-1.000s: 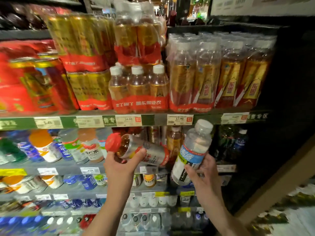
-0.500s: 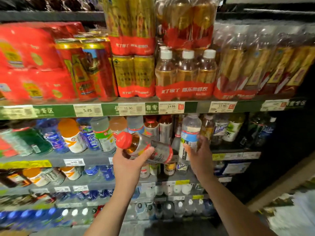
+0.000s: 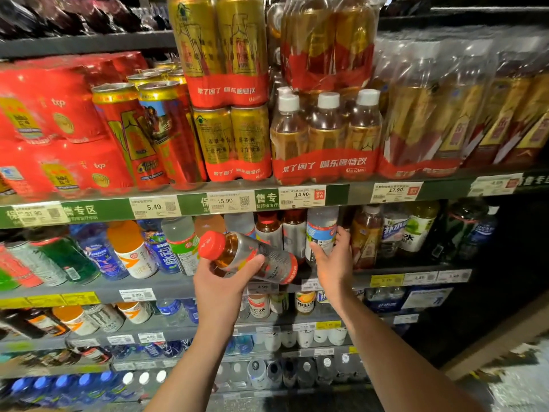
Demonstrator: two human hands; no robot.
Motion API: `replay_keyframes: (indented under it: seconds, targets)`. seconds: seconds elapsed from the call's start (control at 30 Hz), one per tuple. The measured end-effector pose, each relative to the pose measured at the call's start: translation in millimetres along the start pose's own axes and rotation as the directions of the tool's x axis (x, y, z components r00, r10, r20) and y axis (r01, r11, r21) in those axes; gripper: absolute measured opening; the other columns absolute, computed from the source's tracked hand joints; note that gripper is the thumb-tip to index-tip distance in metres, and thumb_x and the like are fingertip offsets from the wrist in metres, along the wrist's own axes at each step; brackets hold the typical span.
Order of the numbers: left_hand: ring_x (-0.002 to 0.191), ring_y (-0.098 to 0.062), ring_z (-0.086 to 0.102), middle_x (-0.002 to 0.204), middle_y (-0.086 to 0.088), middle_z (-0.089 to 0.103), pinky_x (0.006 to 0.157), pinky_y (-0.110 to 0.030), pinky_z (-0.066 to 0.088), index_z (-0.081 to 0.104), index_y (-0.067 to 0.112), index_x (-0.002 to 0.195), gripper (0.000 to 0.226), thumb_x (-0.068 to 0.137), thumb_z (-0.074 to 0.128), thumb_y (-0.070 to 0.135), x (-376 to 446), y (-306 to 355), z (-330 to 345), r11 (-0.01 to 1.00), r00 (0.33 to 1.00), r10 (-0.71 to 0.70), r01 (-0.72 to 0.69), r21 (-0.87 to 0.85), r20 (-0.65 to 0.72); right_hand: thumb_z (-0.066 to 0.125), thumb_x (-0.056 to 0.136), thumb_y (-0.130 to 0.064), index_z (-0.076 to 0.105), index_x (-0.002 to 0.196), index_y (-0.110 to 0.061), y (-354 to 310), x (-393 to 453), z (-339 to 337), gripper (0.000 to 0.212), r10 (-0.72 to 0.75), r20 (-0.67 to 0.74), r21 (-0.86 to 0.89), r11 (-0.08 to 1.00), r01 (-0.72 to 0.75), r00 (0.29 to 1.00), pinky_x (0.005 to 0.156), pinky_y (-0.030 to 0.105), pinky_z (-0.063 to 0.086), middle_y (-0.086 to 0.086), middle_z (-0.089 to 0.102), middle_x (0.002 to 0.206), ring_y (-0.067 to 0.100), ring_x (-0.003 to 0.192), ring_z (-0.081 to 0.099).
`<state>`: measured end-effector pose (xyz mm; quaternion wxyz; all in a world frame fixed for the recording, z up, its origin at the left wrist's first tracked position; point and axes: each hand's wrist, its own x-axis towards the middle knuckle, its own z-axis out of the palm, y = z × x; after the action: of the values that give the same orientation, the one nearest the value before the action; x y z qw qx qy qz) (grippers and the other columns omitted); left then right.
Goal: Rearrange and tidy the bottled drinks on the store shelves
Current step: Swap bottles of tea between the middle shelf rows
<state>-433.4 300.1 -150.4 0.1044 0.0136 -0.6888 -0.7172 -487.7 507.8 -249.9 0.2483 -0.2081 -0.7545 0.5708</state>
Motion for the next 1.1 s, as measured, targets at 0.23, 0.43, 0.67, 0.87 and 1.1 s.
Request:
replay_keyframes:
  seconds: [0.23, 0.43, 0.67, 0.87, 1.1]
  targets:
    - [0.091, -0.013, 0.072, 0.090, 0.009, 0.077, 0.091, -0.040, 0.055, 0.069, 0.036, 0.093, 0.038, 0.065, 0.091, 0.021, 6.2, -3.1, 12.7, 0.999, 1.000, -0.011, 0.010, 0.040, 0.029, 0.079, 0.082, -0.021, 0.043, 0.136, -0.012, 11.5, 5.2, 1.4, 0.065, -0.043, -0.022, -0.173, 0.984, 0.038, 0.999, 0.089, 0.031, 0.052, 0.010, 0.064, 0.124, 0.023, 0.112, 0.063]
    - [0.091, -0.021, 0.072, 0.090, -0.002, 0.077, 0.093, -0.048, 0.056, 0.066, 0.026, 0.097, 0.053, 0.055, 0.096, 0.036, 6.6, -5.4, 35.2, 0.998, 0.998, -0.028, 0.024, 0.058, 0.054, 0.078, 0.082, -0.035, 0.054, 0.125, -0.012, 11.9, -7.7, -25.8, 0.055, -0.192, -0.209, -0.218, 0.965, 0.146, 0.959, 0.095, 0.036, 0.049, 0.004, 0.054, 0.120, 0.015, 0.110, 0.050]
    - [0.081, 0.000, 0.070, 0.083, 0.019, 0.075, 0.078, -0.023, 0.052, 0.064, 0.032, 0.092, 0.039, 0.072, 0.086, 0.007, 3.1, -3.2, 64.5, 0.999, 0.994, -0.012, 0.008, 0.034, 0.110, 0.088, 0.068, -0.043, 0.042, 0.140, -0.007, 21.8, 22.2, -60.7, 0.092, -0.079, -0.350, -0.231, 0.973, -0.005, 0.933, 0.106, 0.033, 0.041, 0.013, 0.050, 0.132, 0.026, 0.123, 0.047]
    - [0.082, -0.005, 0.071, 0.085, 0.011, 0.076, 0.068, -0.012, 0.053, 0.066, 0.027, 0.095, 0.038, 0.070, 0.087, 0.006, -0.4, -2.7, 64.8, 0.999, 0.994, -0.003, -0.001, 0.032, 0.108, 0.091, 0.064, -0.038, 0.047, 0.133, -0.001, 29.1, 36.4, -54.5, 0.090, -0.101, -0.338, -0.325, 0.946, -0.016, 0.936, 0.097, 0.051, 0.049, 0.020, 0.056, 0.125, 0.035, 0.116, 0.052]
    - [0.089, -0.020, 0.072, 0.090, -0.003, 0.076, 0.078, -0.029, 0.052, 0.067, 0.024, 0.095, 0.037, 0.068, 0.089, 0.012, -6.0, -0.4, 56.5, 1.000, 0.995, -0.002, -0.001, 0.029, 0.100, 0.090, 0.063, -0.021, 0.045, 0.133, -0.009, 20.7, 5.5, -63.0, 0.084, -0.014, -0.325, -0.151, 0.988, -0.037, 0.946, 0.093, 0.042, 0.054, 0.011, 0.056, 0.122, 0.027, 0.107, 0.059]
